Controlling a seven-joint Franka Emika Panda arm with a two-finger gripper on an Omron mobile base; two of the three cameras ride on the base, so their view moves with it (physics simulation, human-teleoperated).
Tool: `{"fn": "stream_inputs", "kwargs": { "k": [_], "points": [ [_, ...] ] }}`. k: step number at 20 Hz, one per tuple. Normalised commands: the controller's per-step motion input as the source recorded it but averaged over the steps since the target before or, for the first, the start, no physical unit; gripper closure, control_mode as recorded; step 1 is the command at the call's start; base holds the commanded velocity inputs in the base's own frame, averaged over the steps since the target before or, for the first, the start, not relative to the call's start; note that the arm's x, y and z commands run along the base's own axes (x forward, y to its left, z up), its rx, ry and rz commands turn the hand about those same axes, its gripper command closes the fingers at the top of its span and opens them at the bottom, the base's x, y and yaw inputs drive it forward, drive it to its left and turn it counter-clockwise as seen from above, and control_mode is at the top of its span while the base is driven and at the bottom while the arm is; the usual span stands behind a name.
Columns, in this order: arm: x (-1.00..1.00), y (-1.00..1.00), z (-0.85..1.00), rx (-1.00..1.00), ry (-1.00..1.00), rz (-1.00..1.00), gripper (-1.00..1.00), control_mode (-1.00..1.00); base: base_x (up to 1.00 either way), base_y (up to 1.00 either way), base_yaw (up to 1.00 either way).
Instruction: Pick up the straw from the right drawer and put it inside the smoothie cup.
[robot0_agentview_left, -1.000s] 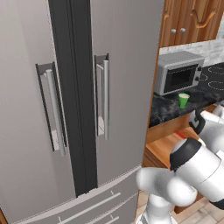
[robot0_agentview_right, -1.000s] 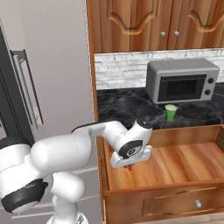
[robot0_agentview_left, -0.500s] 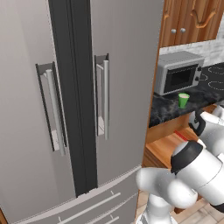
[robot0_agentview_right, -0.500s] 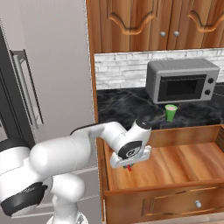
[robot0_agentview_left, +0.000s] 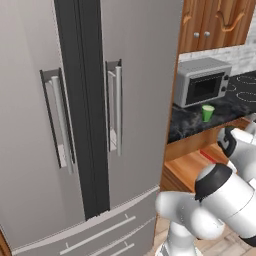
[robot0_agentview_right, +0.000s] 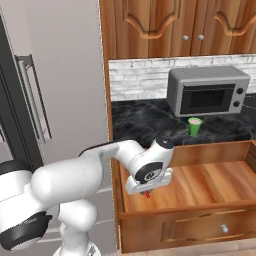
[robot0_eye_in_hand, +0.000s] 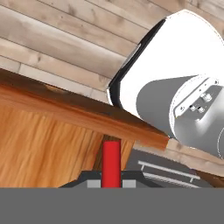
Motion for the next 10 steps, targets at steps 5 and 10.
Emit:
{"fn": "stream_inputs", "kwargs": {
  "k": [5,10],
  "points": [
    [0.0,0.0,0.0,0.0,0.0,0.0,1.0,1.0,-0.6,0.02,0.05],
    [0.0,0.0,0.0,0.0,0.0,0.0,1.0,1.0,-0.41,-0.06,0.01]
  ]
}}
